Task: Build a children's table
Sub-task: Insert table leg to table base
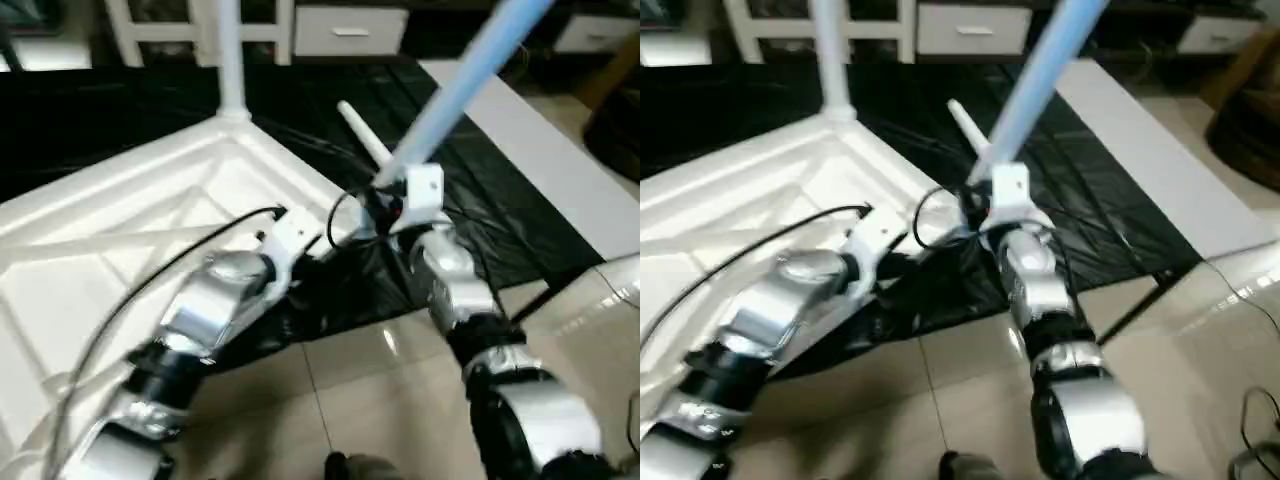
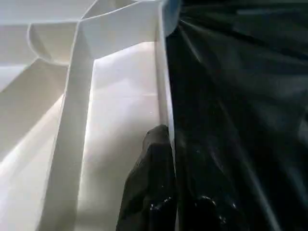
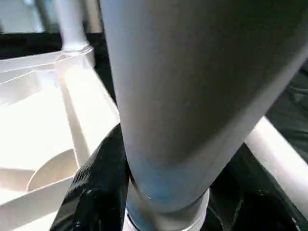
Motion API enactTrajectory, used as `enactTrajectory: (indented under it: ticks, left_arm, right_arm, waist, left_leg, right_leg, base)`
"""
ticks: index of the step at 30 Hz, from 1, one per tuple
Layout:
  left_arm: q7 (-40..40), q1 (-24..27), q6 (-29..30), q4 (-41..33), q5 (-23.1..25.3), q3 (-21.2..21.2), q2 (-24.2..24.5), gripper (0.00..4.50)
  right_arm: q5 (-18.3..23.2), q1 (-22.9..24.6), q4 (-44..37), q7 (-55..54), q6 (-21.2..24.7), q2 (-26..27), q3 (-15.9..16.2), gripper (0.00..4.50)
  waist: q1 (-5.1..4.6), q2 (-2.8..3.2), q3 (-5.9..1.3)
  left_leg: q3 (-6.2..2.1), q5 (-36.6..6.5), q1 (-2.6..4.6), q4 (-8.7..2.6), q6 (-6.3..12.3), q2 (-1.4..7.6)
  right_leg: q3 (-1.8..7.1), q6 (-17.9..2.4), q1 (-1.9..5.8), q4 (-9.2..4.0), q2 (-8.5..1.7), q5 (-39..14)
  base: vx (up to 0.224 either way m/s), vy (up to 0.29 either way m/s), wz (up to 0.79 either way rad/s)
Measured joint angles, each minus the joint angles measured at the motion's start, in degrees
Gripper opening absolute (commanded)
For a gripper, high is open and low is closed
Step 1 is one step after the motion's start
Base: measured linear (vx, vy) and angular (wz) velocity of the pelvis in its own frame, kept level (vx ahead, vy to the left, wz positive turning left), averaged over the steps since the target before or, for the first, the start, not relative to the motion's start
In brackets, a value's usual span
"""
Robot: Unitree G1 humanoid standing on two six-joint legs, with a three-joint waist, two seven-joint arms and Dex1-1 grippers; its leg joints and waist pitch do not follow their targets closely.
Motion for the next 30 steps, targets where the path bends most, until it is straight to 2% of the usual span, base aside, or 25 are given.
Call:
enactTrajectory:
  ticks: [7, 11, 12, 17, 22, 26, 30]
  left_arm:
    - [-3.63, 0.66, -4.58, -0.76, 0.67, -1.28, 4.76, 0.00]
    - [-8.61, 2.28, -9.59, -2.19, -0.20, -1.70, 9.65, 0.00]
    - [-10.72, 2.78, -11.45, -2.56, -0.60, -1.73, 11.46, 0.00]
    - [-20.22, 4.57, -15.78, -4.67, -3.04, -1.87, 18.24, 0.00]
    - [-26.09, 5.18, -17.60, -4.86, -5.16, -2.58, 20.71, 0.00]
    - [-29.07, 5.20, -18.85, -4.71, -6.11, -3.38, 21.84, 0.00]
    - [-30.53, 5.16, -20.00, -3.88, -6.53, -3.58, 21.85, 0.00]
  right_arm:
    - [0.00, -1.57, 0.58, 8.04, 1.99, -2.22, 0.62, 1.87]
    - [0.02, -2.11, 0.19, 21.83, 4.18, -5.96, 2.19, 1.87]
    - [-0.07, -2.13, -0.40, 26.05, 4.56, -7.34, 3.39, 1.87]
    - [-0.19, -2.04, -1.59, 46.29, 4.91, -13.35, 7.33, 1.87]
    - [-0.24, -1.48, -1.62, 59.81, 2.50, -17.08, 9.64, 1.87]
    - [-0.25, -1.31, -1.62, 67.08, 1.50, -18.74, 10.82, 1.87]
    - [-0.24, -1.00, -1.68, 70.05, 1.21, -19.34, 11.19, 1.87]
  waist:
    - [-0.12, 0.01, 0.00]
    - [-0.04, 0.01, 0.00]
    - [0.07, 0.01, 0.00]
    - [1.08, -0.21, -0.13]
    - [2.80, -0.48, -0.18]
    - [3.76, -0.49, -0.17]
    - [4.25, -0.49, -0.16]
  left_leg:
    - [0.02, 0.00, 0.12, -0.26, -0.03, 0.17]
    - [0.07, 0.00, 0.15, -0.36, -0.04, 0.20]
    - [0.10, 0.00, 0.13, -0.37, -0.04, 0.22]
    - [0.30, -0.10, 0.36, -0.44, -0.16, 0.23]
    - [0.57, -0.22, 0.93, -0.45, 0.08, 0.24]
    - [0.73, -0.25, 1.09, -0.43, 0.01, 0.34]
    - [1.04, -0.38, 1.17, -0.37, -0.22, 0.54]
  right_leg:
    - [-0.18, 0.05, -0.11, 0.33, 0.09, 0.46]
    - [-0.19, -0.13, -0.11, 0.35, 0.12, 0.53]
    - [-0.21, -0.14, -0.12, 0.34, 0.12, 0.48]
    - [-0.21, -0.52, -0.02, 0.32, 0.14, 0.10]
    - [-0.12, -1.31, 0.29, 0.61, 0.11, -0.43]
    - [-0.09, -1.32, 0.46, 0.65, 0.10, -0.52]
    - [-0.10, -1.31, 0.56, 0.66, 0.09, -0.52]
  base:
    - [0.000, 0.000, 0.00]
    - [0.000, 0.000, 0.00]
    - [0.000, 0.000, 0.00]
    - [0.000, 0.000, 0.00]
    - [0.013, 0.002, 0.01]
    - [0.000, 0.000, 0.00]
    - [0.000, 0.000, 0.00]
